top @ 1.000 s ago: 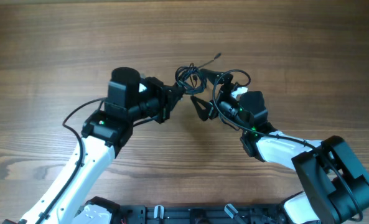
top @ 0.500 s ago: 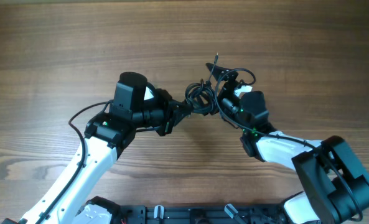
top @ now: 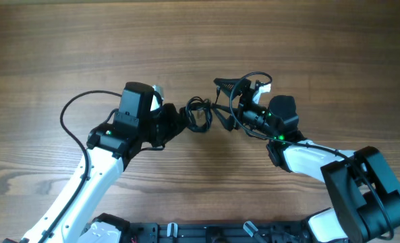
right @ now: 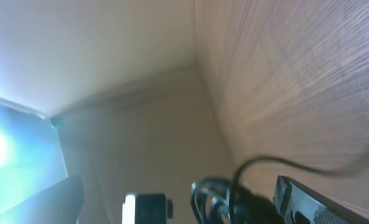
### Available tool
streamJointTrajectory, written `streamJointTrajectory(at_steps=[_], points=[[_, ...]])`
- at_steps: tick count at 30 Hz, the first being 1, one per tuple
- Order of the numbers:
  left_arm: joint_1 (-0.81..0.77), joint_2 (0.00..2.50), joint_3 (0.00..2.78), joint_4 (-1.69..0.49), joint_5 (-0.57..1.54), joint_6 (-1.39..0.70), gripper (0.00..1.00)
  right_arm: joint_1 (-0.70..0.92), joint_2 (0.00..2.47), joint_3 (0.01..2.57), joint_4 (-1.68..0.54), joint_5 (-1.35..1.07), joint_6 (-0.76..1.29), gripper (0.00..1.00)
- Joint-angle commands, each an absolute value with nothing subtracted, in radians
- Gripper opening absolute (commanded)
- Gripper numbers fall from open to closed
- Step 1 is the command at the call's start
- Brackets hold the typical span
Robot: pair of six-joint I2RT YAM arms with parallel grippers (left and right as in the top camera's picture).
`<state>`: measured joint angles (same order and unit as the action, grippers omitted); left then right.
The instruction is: Untangle cables
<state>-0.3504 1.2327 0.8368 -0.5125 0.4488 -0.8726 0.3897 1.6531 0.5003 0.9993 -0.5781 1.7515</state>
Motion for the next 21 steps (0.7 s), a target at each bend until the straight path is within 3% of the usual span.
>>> streamJointTrajectory(at_steps=[1, 4, 9, 14, 21], points=[[-0.344, 1.225, 0.843, -0.506, 0.410, -0.838, 0.04, 0.389, 1.661, 0.518, 1.001, -0.638, 1.701, 1.00], [-0.344, 1.225, 0.843, -0.506, 0.406, -0.838, 0.04, 0.387, 1.661, 0.518, 0.969, -0.637, 1.646, 1.00], [-0.305, 1.225, 0.844, -0.509, 0.286, -0.847, 0.04, 0.326, 1.661, 0.518, 0.693, -0.648, 1.370, 1.00], [-0.260, 1.225, 0.844, -0.506, 0.317, -0.941, 0.04, 0.356, 1.661, 0.518, 0.732, -0.814, 1.600, 1.00], [-0.319, 1.225, 0.844, -0.476, 0.620, -0.832, 0.04, 0.484, 1.661, 0.518, 0.817, -0.571, 1.808, 1.00]])
